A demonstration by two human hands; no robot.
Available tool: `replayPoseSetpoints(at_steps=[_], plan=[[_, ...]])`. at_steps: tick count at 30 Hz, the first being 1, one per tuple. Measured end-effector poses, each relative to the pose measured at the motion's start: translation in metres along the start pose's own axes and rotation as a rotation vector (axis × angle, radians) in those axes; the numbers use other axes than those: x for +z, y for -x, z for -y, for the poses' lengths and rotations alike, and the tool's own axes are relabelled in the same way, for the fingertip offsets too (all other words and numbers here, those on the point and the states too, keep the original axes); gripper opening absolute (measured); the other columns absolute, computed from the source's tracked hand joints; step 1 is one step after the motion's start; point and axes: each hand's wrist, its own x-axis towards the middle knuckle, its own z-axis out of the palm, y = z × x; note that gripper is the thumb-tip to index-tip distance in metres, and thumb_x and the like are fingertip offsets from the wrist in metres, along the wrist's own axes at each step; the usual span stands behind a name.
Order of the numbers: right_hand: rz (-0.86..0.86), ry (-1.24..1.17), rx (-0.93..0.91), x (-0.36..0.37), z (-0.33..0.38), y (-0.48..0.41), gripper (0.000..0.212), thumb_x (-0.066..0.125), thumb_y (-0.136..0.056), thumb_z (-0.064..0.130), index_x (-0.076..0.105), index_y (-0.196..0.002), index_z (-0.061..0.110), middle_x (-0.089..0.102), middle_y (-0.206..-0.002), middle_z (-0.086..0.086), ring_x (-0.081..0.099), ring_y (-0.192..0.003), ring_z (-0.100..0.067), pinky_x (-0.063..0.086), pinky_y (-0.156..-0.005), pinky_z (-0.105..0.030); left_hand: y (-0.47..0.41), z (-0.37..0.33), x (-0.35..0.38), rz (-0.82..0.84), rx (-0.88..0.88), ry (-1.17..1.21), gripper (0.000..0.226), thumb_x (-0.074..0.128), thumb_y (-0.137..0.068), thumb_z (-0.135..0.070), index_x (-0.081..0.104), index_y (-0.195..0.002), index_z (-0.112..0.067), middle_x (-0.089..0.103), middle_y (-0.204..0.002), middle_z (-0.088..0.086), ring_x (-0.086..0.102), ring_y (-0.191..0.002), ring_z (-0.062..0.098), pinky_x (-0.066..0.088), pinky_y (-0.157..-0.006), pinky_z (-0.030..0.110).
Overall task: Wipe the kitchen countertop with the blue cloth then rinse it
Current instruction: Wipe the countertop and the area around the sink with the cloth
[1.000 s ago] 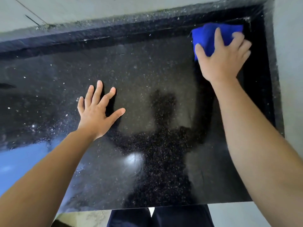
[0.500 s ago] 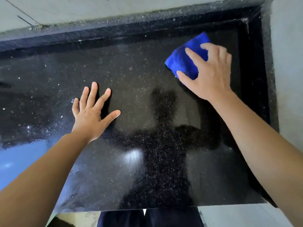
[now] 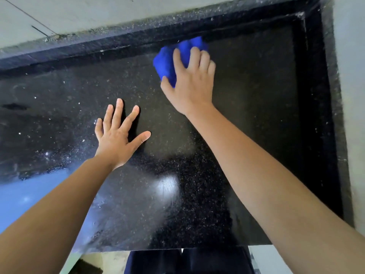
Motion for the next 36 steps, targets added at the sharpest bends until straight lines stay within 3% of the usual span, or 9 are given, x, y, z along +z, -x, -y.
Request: replayPoseSetpoints(at_steps=[4, 7, 10, 16, 20, 23, 26, 30, 36], plan=[[-0.060, 0.025, -0.052, -0.011, -0.062, 0.014, 0.066, 0.047, -0.083, 0.064, 0.060, -0.136, 0.025, 0.056, -0.128, -0.012, 0.053, -0.109, -0.036, 0.039, -0.083, -0.044, 0.000, -0.001, 0.000, 0.002, 0.009, 0.010, 0.074, 0.033, -0.088, -0.077, 0.005, -0.152, -0.054, -0.022, -0.163, -0.014, -0.019, -0.150, 0.013, -0.009, -0.120, 0.048], [-0.097, 0.103, 0.257, -0.021, -0.116, 0.014, 0.069, 0.040, -0.088, 0.069, 0.053, -0.142, 0.029, 0.051, -0.136, -0.012, 0.049, -0.117, -0.037, 0.037, -0.092, -0.044, 0.000, -0.001, 0.000, 0.010, 0.018, 0.008, 0.074, 0.030, -0.088, -0.078, 0.001, -0.151, -0.055, -0.025, -0.162, -0.014, -0.022, -0.150, 0.014, -0.010, -0.121, 0.050], [-0.051, 0.101, 0.549, -0.019, -0.101, -0.014, 0.075, 0.034, -0.090, 0.067, 0.042, -0.150, 0.023, 0.042, -0.143, -0.018, 0.042, -0.124, -0.041, 0.032, -0.100, -0.047, -0.001, -0.003, 0.000, 0.017, 0.032, -0.002, 0.074, 0.025, -0.087, -0.080, -0.002, -0.151, -0.055, -0.027, -0.162, -0.012, -0.022, -0.150, 0.017, -0.011, -0.120, 0.051], [0.071, 0.077, 0.367, -0.003, 0.036, -0.034, 0.078, 0.036, -0.092, 0.062, 0.038, -0.151, 0.012, 0.040, -0.144, -0.020, 0.040, -0.123, -0.040, 0.031, -0.097, -0.047, -0.002, -0.001, 0.000, 0.012, 0.057, -0.037, 0.076, 0.022, -0.088, -0.080, -0.005, -0.152, -0.052, -0.025, -0.163, -0.008, -0.019, -0.151, 0.022, -0.005, -0.120, 0.055], [0.139, 0.091, 0.011, -0.010, 0.022, -0.012, 0.075, 0.038, -0.090, 0.071, 0.042, -0.149, 0.025, 0.044, -0.137, -0.015, 0.043, -0.115, -0.041, 0.037, -0.094, -0.047, -0.005, 0.001, -0.014, -0.024, 0.117, -0.036, 0.072, 0.036, -0.090, -0.074, 0.013, -0.153, -0.048, -0.004, -0.167, -0.004, 0.001, -0.151, 0.027, 0.010, -0.116, 0.053], [0.052, 0.096, 0.166, -0.016, -0.024, 0.014, 0.074, 0.042, -0.088, 0.074, 0.046, -0.148, 0.030, 0.043, -0.138, -0.013, 0.044, -0.113, -0.042, 0.040, -0.096, -0.048, -0.012, 0.027, -0.033, -0.099, 0.196, 0.094, 0.064, 0.046, -0.095, -0.061, 0.030, -0.152, -0.039, 0.013, -0.166, -0.003, 0.016, -0.146, 0.026, 0.017, -0.114, 0.051], [0.064, 0.147, 0.454, -0.013, -0.026, 0.032, 0.073, 0.039, -0.092, 0.072, 0.039, -0.151, 0.029, 0.035, -0.145, -0.016, 0.038, -0.119, -0.046, 0.032, -0.104, -0.051, -0.011, 0.084, -0.043, -0.214, 0.228, 0.017, 0.063, 0.048, -0.097, -0.054, 0.031, -0.153, -0.032, 0.009, -0.166, 0.007, 0.015, -0.148, 0.032, 0.019, -0.114, 0.054], [0.031, 0.142, 0.595, 0.003, 0.048, -0.003, 0.072, 0.031, -0.096, 0.066, 0.033, -0.155, 0.024, 0.031, -0.149, -0.022, 0.036, -0.124, -0.047, 0.030, -0.105, -0.054, -0.006, 0.164, -0.046, -0.251, 0.150, -0.051, 0.062, 0.044, -0.099, -0.050, 0.030, -0.154, -0.026, 0.011, -0.165, 0.012, 0.015, -0.149, 0.035, 0.021, -0.114, 0.055], [-0.029, 0.069, 0.396, 0.041, 0.221, -0.026, 0.070, 0.035, -0.097, 0.057, 0.044, -0.148, 0.010, 0.043, -0.142, -0.021, 0.042, -0.120, -0.042, 0.032, -0.096, -0.048, -0.006, 0.218, -0.044, -0.204, 0.085, -0.054, 0.062, 0.041, -0.098, -0.054, 0.031, -0.154, -0.029, 0.016, -0.165, 0.009, 0.016, -0.149, 0.031, 0.021, -0.112, 0.055]])
